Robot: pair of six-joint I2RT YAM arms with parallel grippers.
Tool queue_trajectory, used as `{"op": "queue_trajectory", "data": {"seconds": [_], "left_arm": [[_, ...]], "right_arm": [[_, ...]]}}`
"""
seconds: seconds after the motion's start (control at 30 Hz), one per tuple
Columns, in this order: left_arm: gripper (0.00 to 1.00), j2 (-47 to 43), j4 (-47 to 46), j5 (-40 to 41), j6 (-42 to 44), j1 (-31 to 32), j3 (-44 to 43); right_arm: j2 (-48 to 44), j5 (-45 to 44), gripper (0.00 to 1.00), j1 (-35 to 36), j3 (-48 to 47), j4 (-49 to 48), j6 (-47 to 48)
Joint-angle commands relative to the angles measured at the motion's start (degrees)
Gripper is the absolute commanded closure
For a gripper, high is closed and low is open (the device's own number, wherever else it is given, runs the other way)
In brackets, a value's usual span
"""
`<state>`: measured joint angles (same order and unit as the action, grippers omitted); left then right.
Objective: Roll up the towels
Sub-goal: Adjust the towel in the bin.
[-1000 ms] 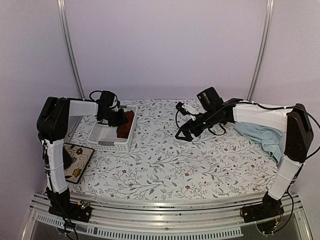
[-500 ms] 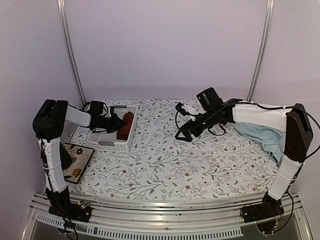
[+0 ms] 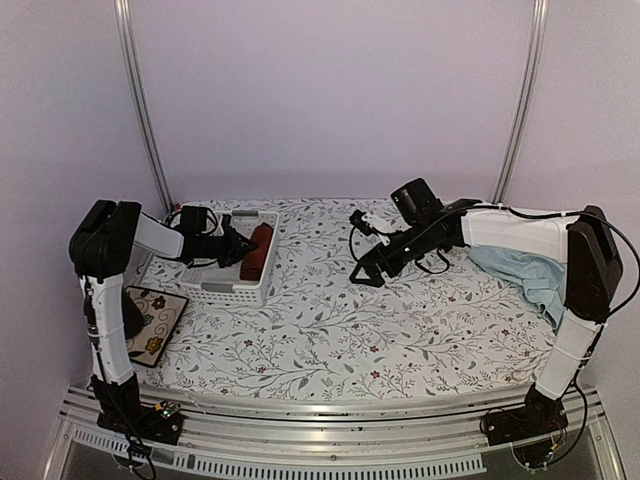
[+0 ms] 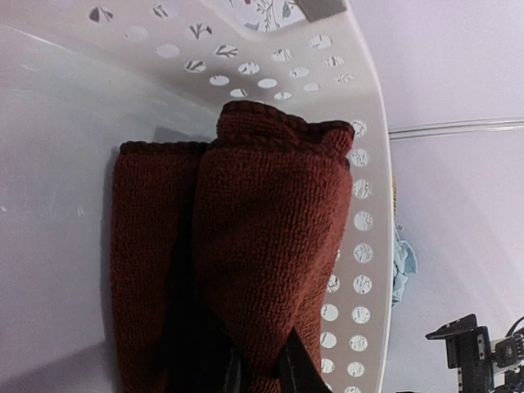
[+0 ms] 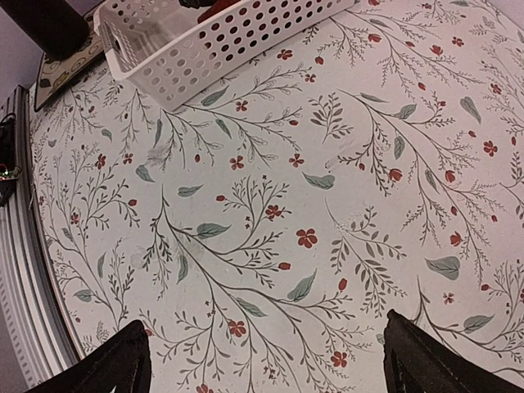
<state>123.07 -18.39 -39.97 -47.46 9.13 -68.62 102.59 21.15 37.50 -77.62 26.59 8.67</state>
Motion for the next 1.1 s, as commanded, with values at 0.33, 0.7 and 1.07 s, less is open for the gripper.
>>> {"op": "queue_trajectory", "data": {"seconds": [0.33, 0.7, 1.07], "left_arm": [[0.62, 0.05, 8.25, 6.01, 3.78, 0.39, -4.04], [0.58, -5.84, 10.13, 8.8, 5.36, 0.82, -4.39], [0.53, -9.73, 16.97, 12.14, 9.18, 2.13, -8.63]], "right_arm": [[2.05, 1.35, 0.01, 1.42, -2.3, 1.27, 0.67], [2.71, 1.25, 0.01, 1.97, -3.36, 1.45, 0.74], [1.79, -17.47, 0.01, 2.06, -8.62, 7.76, -0.86]]}}
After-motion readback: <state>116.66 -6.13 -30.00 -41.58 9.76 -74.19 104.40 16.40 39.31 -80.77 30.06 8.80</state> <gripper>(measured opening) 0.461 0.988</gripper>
